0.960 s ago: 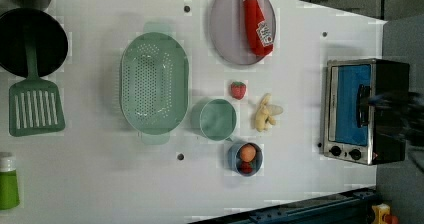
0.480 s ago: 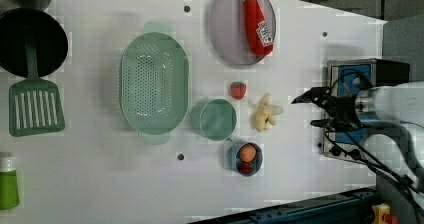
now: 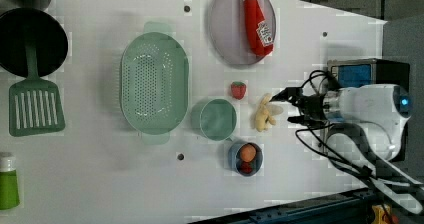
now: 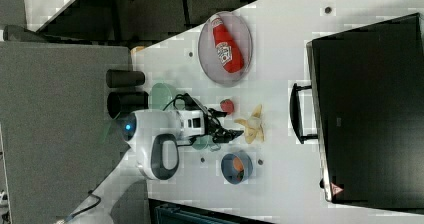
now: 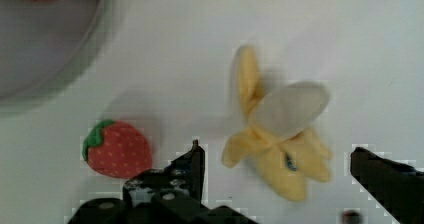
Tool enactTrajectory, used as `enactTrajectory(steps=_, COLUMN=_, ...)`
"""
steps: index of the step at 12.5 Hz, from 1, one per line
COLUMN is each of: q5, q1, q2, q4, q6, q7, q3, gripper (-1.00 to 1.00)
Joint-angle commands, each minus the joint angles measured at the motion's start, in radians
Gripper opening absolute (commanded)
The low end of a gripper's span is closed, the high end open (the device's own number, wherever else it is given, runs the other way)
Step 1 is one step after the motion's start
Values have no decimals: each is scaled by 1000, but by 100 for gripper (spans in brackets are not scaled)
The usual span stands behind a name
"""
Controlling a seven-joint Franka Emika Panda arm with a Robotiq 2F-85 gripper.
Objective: Pick banana from table and place on oven.
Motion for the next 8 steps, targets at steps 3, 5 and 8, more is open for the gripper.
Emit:
enactTrajectory(steps=3, q5=-10, q1=6, q2=115, q4=-25, q6=110, q7=-9, q3=21, gripper=100)
enactTrajectory(steps=5, q5=-10, q1=5, q2=131, q4=-30, q6=126, q7=-8, q3=21, gripper=100)
enactTrajectory(steps=8, q5=-10, q1=5, q2=133, q4=-34, q6=143, q7=-7, q3=22, gripper=18)
